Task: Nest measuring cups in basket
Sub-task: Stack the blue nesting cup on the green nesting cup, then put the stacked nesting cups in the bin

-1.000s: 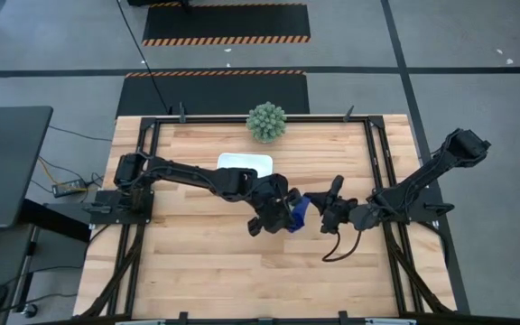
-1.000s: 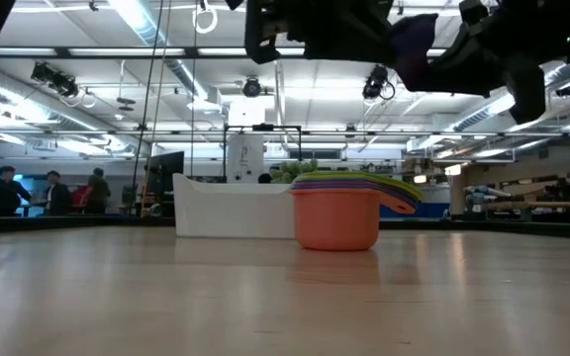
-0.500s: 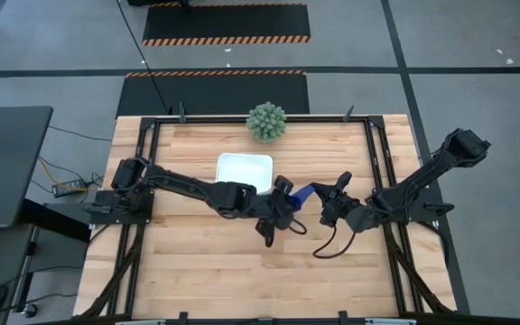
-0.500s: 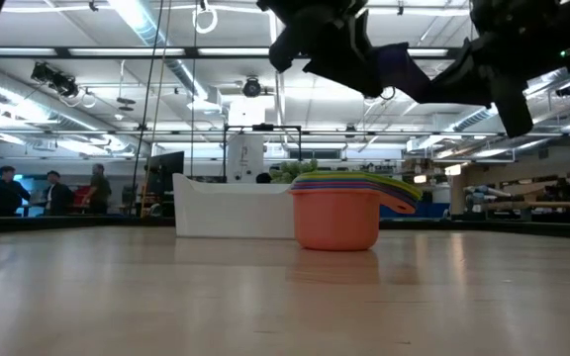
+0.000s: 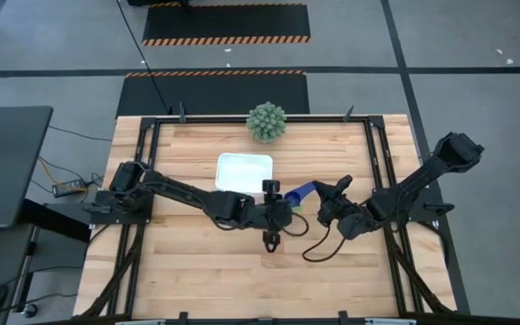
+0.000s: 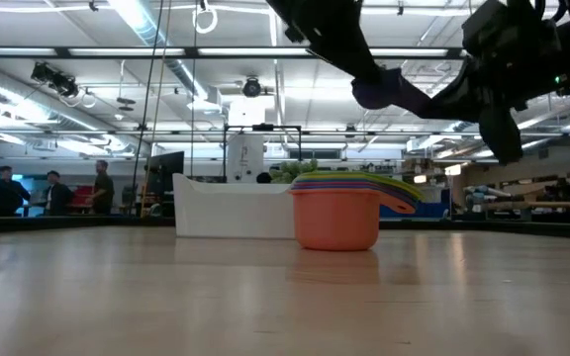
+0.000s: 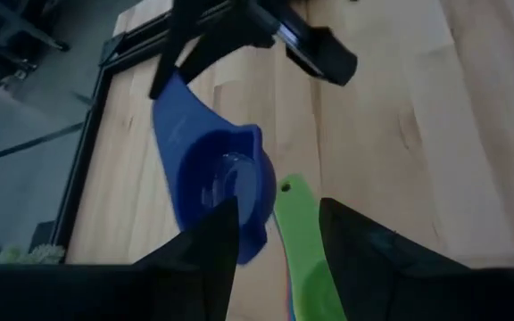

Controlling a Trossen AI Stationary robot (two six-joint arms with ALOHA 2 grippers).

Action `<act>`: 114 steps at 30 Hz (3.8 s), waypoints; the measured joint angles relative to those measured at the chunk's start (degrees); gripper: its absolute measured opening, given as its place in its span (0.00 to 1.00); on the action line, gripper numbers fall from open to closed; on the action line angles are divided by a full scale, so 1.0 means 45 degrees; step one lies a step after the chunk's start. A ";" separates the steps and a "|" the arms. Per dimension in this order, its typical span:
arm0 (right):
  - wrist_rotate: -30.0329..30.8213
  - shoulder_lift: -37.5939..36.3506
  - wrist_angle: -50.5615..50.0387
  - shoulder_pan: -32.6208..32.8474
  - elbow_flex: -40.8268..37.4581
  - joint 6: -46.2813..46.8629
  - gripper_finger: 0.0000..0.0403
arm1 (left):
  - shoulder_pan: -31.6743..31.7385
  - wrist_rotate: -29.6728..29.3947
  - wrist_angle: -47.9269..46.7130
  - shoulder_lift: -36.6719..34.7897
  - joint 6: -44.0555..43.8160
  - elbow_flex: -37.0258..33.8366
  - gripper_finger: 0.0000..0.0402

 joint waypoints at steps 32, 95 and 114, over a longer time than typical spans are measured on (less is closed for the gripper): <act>0.1383 0.6764 0.0739 0.0296 0.2987 -0.1928 0.03 | -0.1536 -0.0367 -0.0990 -0.0665 -0.3239 -0.1558 0.40; -0.3952 0.1063 -1.0558 0.1786 0.2927 1.0174 0.31 | -0.1561 -0.0075 -0.0604 -0.1693 -0.1784 -0.1743 0.34; -0.8849 -0.1710 -0.7164 0.0802 0.1787 0.9625 0.36 | -0.1595 -0.0111 0.3201 -0.3540 -0.1995 -0.5656 0.27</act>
